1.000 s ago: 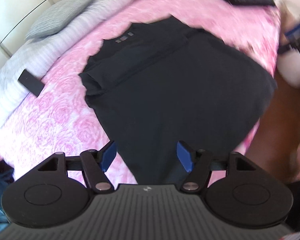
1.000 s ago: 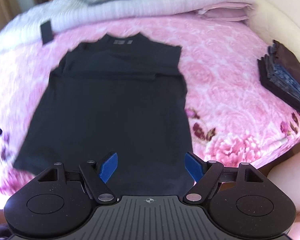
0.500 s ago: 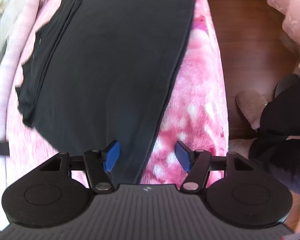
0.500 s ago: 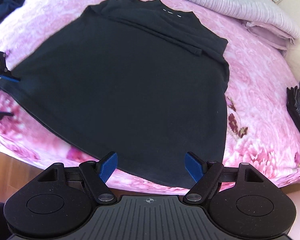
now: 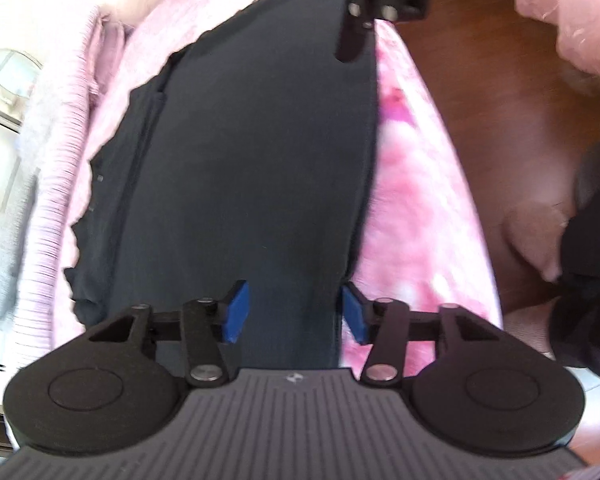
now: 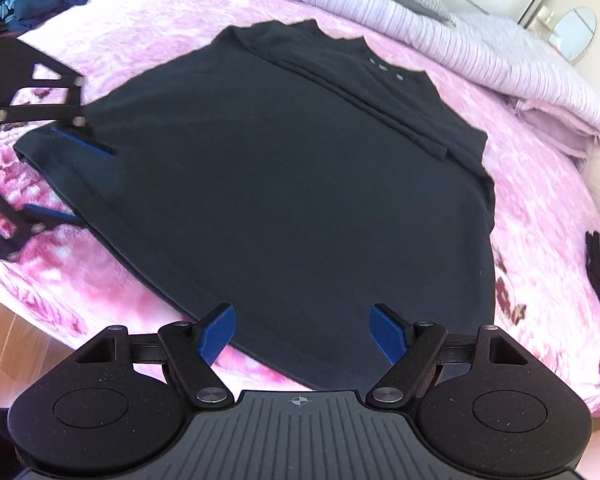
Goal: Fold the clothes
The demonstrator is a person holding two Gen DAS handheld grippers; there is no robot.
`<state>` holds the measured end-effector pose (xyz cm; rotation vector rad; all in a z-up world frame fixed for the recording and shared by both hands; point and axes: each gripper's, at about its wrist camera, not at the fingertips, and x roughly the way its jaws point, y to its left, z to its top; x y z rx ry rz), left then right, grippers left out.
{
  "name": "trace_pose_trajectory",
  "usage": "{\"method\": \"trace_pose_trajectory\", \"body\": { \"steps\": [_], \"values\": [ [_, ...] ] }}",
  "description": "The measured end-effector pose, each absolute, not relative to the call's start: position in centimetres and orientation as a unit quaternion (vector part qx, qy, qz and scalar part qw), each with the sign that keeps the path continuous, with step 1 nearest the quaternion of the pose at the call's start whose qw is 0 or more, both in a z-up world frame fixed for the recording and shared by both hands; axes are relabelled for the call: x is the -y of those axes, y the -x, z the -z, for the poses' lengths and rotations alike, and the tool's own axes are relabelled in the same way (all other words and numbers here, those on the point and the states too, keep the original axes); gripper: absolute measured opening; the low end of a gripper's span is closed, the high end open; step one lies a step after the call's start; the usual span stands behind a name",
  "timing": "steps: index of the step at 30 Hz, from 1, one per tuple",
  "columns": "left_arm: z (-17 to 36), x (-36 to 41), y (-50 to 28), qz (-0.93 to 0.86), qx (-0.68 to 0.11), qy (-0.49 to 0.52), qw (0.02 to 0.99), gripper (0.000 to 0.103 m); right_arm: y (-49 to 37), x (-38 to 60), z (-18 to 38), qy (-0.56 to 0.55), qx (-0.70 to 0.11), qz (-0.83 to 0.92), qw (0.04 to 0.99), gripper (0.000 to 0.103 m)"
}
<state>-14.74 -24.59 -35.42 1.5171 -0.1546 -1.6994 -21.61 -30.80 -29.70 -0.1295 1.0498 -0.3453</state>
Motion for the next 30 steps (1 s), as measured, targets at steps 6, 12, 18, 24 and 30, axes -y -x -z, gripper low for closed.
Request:
{"method": "trace_pose_trajectory", "body": {
  "steps": [6, 12, 18, 24, 30],
  "values": [
    [34.8, 24.8, 13.2, 0.665, 0.055, -0.603, 0.438, 0.017, 22.0, 28.3, 31.1, 0.143, -0.482, 0.132, 0.854, 0.077],
    [32.6, 24.8, 12.7, 0.689, 0.003, -0.568, 0.45, 0.004, 21.8, 24.9, 33.5, 0.229, -0.448, 0.075, 0.861, 0.077],
    [30.8, 25.2, 12.5, 0.696, -0.025, -0.545, 0.467, 0.004, 20.5, 23.6, 36.3, 0.297, -0.384, 0.052, 0.873, 0.076],
    [31.2, 25.4, 12.3, 0.697, -0.028, -0.555, 0.453, 0.004, 21.7, 27.6, 39.0, 0.341, -0.422, 0.093, 0.835, 0.048],
    [32.5, 24.9, 12.5, 0.692, -0.028, -0.568, 0.445, 0.005, 24.4, 33.6, 40.2, 0.332, -0.498, 0.139, 0.789, 0.013]
  ]
}}
